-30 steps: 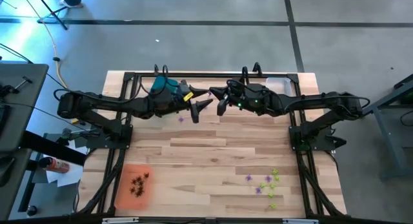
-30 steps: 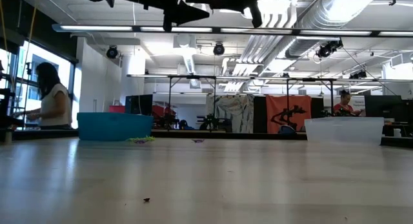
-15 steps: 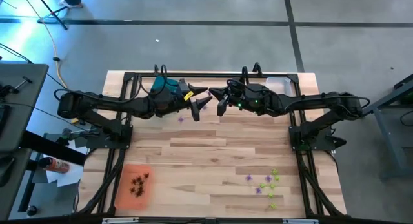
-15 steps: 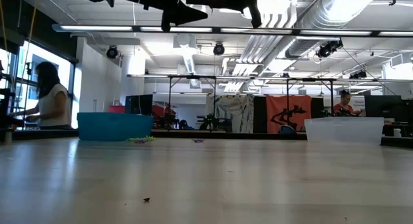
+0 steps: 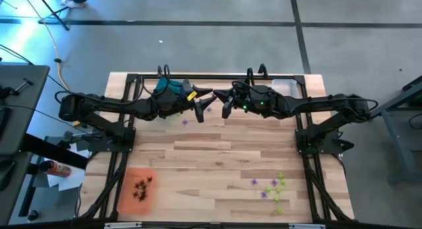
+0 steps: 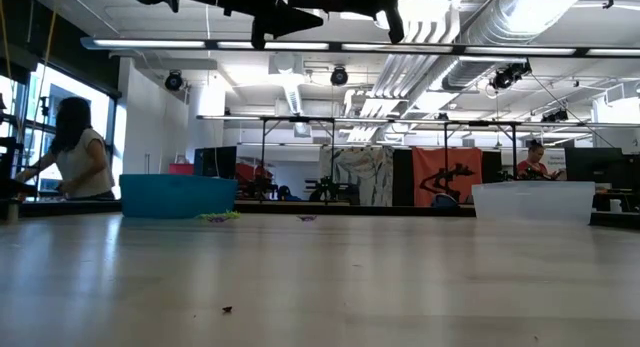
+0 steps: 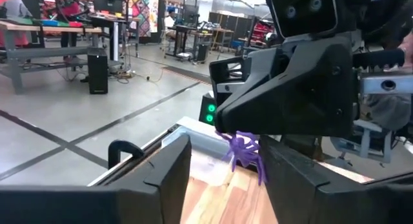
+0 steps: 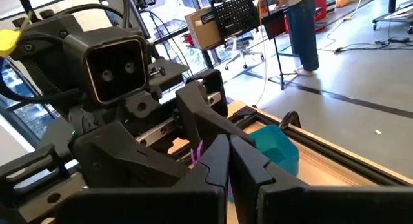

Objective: Sort Halloween decoration
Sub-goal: Put the purple spider toy into the transparent bin

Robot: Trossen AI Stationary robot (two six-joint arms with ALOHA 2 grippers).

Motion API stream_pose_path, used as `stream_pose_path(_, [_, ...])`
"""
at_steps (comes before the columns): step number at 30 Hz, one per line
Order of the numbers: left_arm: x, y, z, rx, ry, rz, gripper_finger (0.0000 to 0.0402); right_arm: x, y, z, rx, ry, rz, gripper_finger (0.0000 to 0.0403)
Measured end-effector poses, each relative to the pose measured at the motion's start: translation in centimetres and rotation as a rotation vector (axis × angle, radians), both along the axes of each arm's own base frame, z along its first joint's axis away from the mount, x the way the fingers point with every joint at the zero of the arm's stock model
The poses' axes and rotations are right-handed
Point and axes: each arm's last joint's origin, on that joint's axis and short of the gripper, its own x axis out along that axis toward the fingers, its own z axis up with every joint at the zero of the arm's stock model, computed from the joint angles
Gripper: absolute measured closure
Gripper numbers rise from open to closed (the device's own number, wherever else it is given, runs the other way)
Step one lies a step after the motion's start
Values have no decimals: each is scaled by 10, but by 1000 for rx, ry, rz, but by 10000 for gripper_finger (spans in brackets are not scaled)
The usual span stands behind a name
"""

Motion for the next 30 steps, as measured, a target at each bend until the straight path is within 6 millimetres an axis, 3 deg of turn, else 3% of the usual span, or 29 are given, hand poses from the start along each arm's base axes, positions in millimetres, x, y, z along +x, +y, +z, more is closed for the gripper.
stream_pose_path(9, [0, 0, 0, 0, 4, -2, 294, 0, 0, 0, 2, -1, 18, 403])
stream_pose_path(16, [0, 1, -1, 46, 24, 2, 388, 0, 0, 0, -22, 9, 20, 403])
stream_pose_path(19, [-4, 4, 1, 50, 46, 5, 392, 0, 0, 0, -67, 30, 26, 398])
stream_pose_path(23, [-20, 6, -1, 58, 206, 26, 398, -11, -3, 8, -91, 57, 17, 353])
stream_pose_path(30, [-67, -1, 1, -26, 457, 22, 400, -46, -5, 8, -135, 334, -22, 212])
